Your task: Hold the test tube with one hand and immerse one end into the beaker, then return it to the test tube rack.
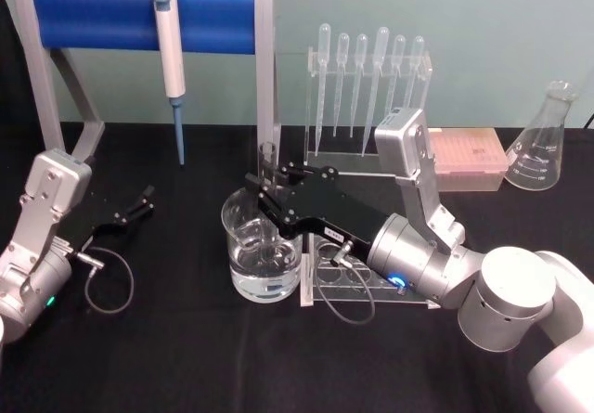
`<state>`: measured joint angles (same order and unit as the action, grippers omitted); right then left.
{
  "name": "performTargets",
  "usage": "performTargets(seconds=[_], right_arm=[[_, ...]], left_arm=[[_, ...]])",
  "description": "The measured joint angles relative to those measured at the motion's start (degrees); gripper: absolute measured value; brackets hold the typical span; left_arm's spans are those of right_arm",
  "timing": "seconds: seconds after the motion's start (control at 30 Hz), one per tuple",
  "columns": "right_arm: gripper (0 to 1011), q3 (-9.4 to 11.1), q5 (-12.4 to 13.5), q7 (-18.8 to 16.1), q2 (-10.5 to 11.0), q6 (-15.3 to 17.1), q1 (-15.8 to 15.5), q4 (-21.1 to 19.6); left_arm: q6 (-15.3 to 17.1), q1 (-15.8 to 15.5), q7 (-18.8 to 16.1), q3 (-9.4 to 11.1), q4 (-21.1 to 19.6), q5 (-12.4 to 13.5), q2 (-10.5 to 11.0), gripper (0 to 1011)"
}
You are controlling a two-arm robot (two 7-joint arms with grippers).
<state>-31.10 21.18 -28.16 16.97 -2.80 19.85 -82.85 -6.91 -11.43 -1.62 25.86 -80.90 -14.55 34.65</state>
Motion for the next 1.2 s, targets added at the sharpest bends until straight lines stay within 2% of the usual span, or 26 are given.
performTargets(seconds=[1.2], right_arm=[[238,0.05,0.36,-0.01,-0.01,0.01,0.04,0.02]], left_arm=[[0.0,0.0,0.0,0.0,0.0,0.0,0.0,1000]])
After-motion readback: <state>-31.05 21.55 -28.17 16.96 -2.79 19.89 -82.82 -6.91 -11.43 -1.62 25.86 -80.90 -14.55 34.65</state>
